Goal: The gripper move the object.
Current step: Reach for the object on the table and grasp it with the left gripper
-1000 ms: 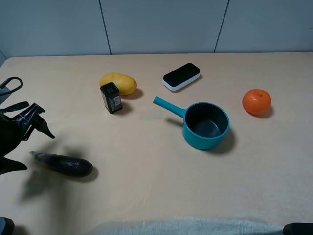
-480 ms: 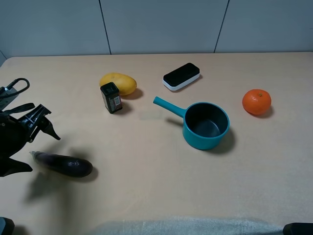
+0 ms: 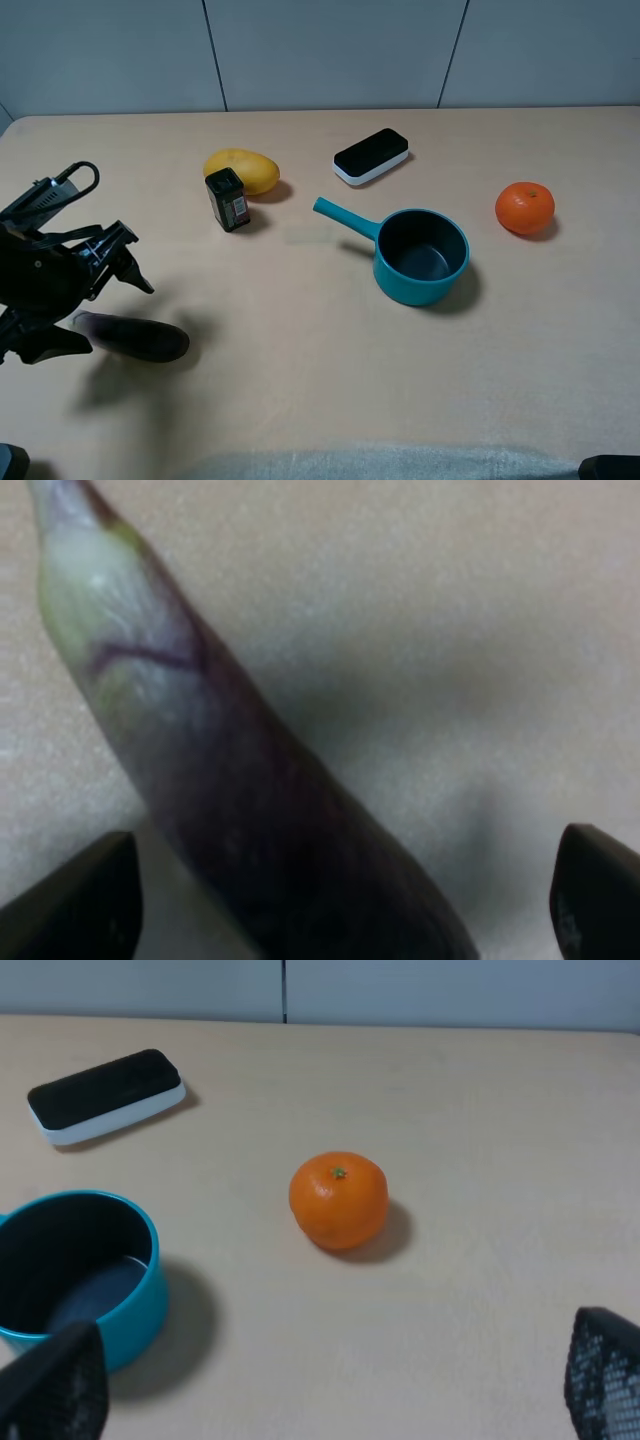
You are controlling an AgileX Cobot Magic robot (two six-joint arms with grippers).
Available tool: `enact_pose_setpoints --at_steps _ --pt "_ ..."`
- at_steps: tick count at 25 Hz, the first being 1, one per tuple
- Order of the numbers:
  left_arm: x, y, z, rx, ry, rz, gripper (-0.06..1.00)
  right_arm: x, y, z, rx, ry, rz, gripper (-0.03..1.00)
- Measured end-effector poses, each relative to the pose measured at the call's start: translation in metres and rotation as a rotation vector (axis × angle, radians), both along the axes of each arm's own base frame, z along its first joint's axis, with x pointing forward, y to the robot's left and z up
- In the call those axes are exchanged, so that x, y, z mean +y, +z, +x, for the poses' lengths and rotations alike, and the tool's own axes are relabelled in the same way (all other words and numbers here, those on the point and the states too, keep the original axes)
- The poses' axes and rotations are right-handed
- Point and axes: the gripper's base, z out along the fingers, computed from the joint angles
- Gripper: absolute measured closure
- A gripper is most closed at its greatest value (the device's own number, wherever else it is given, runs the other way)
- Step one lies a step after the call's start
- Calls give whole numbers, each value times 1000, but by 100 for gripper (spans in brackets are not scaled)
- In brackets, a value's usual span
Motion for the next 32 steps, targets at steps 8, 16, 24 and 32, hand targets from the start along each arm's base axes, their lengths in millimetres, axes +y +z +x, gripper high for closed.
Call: enact_pose_setpoints --at_steps 8,16,24,32 --pt "0 -25 1 124 54 24 13 0 0 0 0 0 0 27" --pt "-3 -21 21 39 96 6 13 0 0 0 0 0 0 27" --pt "-3 -24 26 12 99 18 13 0 0 0 0 0 0 27" --pt "-3 -24 28 -8 103 23 13 0 0 0 0 0 0 27"
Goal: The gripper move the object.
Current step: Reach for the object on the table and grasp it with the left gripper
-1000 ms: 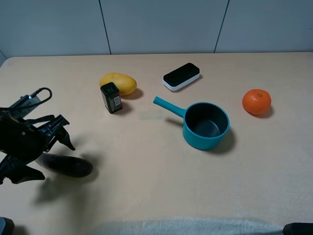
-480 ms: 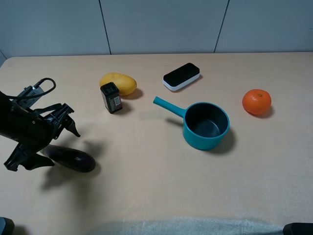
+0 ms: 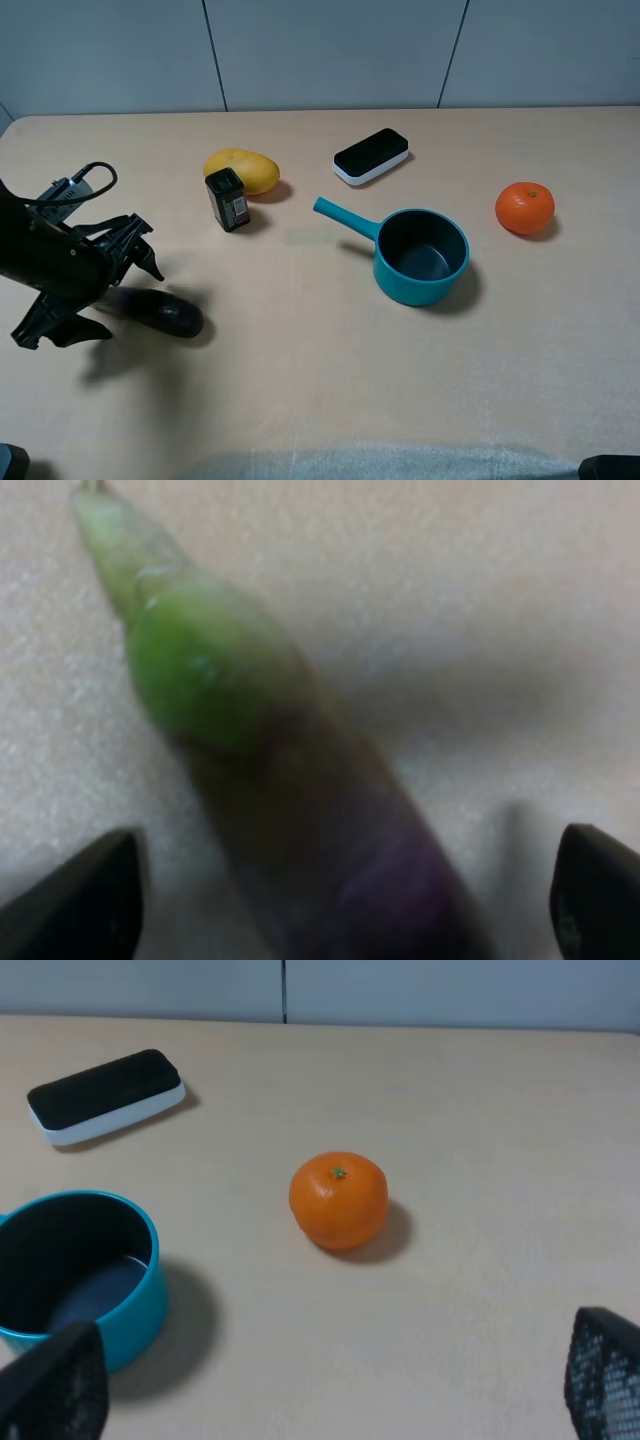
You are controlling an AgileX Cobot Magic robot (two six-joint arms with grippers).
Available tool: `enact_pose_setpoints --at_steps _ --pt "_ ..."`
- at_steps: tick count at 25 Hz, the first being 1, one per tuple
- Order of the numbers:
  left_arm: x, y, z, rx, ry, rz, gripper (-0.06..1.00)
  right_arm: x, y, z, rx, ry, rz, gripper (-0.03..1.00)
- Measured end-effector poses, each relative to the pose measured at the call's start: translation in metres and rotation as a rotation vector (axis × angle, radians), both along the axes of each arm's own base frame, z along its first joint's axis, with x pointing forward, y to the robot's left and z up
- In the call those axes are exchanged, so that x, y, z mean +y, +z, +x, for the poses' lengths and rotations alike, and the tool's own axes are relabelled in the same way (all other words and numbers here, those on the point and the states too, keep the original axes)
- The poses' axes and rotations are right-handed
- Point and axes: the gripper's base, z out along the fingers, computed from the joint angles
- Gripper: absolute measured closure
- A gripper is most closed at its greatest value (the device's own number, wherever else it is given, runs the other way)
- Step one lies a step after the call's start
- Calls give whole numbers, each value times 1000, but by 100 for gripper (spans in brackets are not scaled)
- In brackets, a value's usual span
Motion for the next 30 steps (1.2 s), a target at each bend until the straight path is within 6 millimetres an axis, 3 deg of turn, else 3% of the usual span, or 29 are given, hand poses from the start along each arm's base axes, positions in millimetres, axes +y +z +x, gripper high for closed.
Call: enact_pose_setpoints --at_steps 8,30 --pt "0 1 2 -20 5 2 29 0 0 0 0 0 0 27" --pt "1 0 0 -16 8 3 48 0 0 0 0 0 0 27"
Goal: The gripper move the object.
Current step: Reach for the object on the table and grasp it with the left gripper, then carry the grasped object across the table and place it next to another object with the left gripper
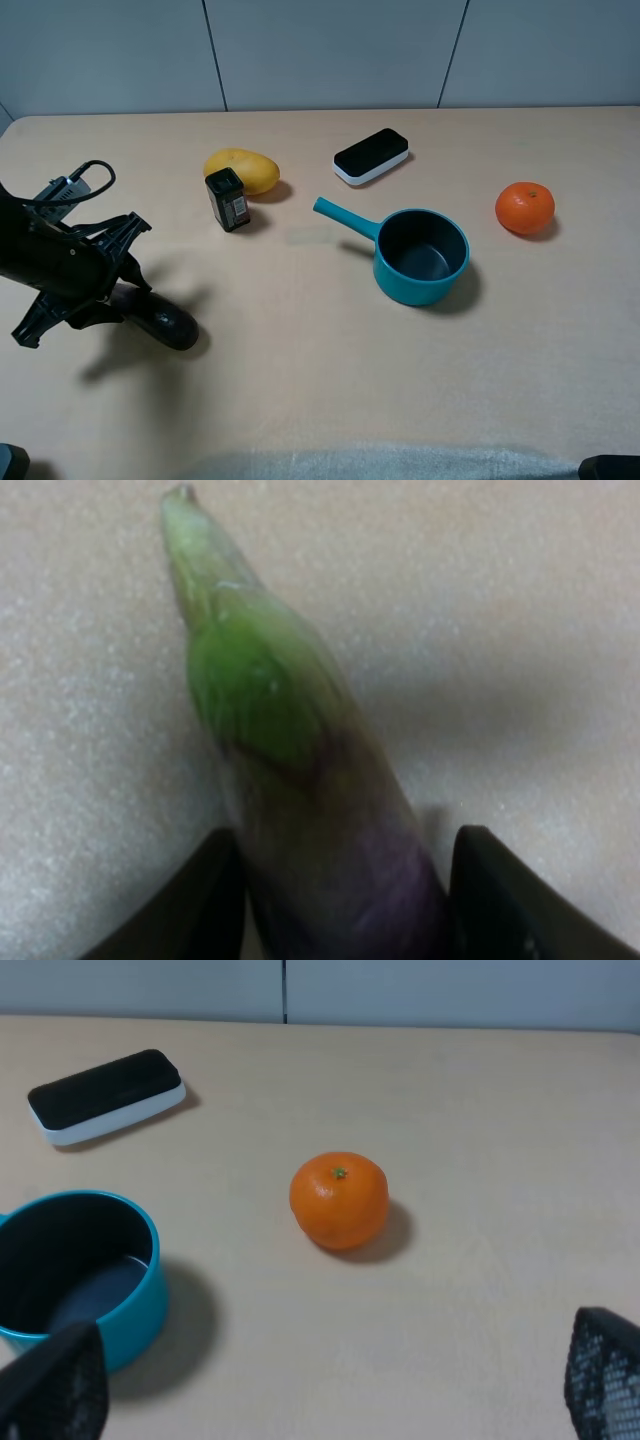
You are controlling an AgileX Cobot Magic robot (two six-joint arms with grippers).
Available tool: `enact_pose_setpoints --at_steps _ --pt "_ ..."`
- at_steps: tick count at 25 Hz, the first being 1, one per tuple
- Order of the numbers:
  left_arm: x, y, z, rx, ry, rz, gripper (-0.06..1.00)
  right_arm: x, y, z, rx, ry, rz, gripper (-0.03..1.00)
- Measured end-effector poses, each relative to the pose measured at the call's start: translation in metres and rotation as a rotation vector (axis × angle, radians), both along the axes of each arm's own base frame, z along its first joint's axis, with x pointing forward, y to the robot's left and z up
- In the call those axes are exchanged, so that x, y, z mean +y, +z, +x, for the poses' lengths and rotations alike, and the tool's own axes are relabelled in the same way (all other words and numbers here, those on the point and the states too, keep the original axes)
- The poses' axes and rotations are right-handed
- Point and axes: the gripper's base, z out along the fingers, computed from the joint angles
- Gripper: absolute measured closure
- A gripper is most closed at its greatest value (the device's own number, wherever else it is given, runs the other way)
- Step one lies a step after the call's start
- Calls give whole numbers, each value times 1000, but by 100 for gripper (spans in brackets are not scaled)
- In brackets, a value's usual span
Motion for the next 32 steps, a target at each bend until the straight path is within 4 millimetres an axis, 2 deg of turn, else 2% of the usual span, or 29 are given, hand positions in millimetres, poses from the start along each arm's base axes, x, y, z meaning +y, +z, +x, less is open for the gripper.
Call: enact_pose_setpoints --at_steps 16,21,32 --pt "0 3 0 -15 0 -4 49 0 0 0 0 0 0 27" --pt "-1 19 4 -90 -11 -21 49 0 0 0 0 0 0 27" --pt "-6 68 15 -287 -97 -44 49 0 0 0 0 0 0 27"
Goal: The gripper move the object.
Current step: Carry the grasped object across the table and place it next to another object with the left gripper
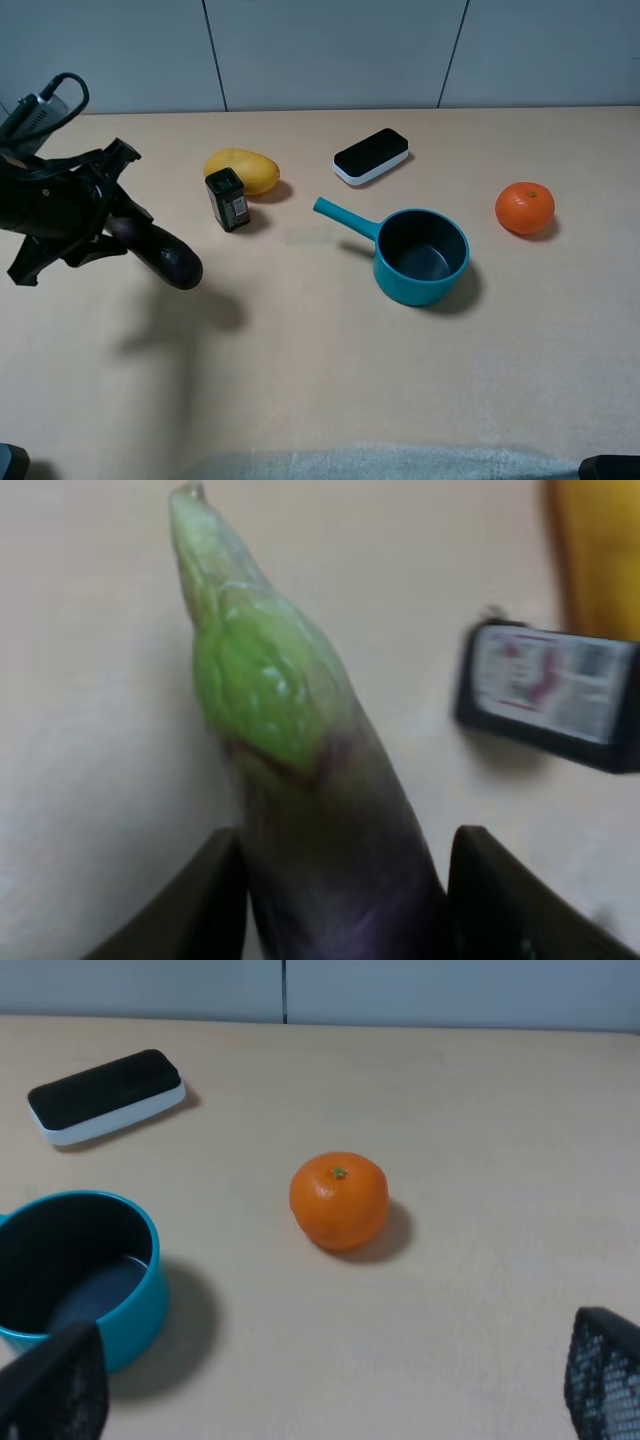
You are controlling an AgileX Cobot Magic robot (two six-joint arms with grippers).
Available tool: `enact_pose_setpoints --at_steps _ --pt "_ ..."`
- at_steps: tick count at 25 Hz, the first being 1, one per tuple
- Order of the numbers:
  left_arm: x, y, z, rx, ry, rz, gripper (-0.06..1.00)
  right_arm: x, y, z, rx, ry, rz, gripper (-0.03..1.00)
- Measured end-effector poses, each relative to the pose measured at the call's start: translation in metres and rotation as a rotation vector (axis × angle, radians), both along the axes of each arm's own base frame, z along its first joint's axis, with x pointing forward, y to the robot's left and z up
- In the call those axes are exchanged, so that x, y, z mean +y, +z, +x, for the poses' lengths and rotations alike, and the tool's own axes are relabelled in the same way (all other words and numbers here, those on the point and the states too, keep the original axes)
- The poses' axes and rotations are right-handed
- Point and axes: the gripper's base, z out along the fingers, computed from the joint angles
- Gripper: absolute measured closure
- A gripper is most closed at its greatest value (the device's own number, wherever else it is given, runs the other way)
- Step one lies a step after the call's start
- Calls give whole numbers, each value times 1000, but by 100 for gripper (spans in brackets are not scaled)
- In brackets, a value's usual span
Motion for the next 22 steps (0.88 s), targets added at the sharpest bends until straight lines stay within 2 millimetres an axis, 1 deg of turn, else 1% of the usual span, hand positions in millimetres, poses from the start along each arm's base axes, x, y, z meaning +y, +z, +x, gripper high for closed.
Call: enact_pose_setpoints --at_steps 6,12,15,22 --pt "-6 15 7 5 -70 3 49 0 0 0 0 0 0 27" --pt "-13 35 18 -15 -178 32 49 0 0 0 0 0 0 27" --pt "-16 41 21 -17 -232 51 49 0 0 0 0 0 0 27" --pt "-14 39 16 26 -345 142 49 0 0 0 0 0 0 27"
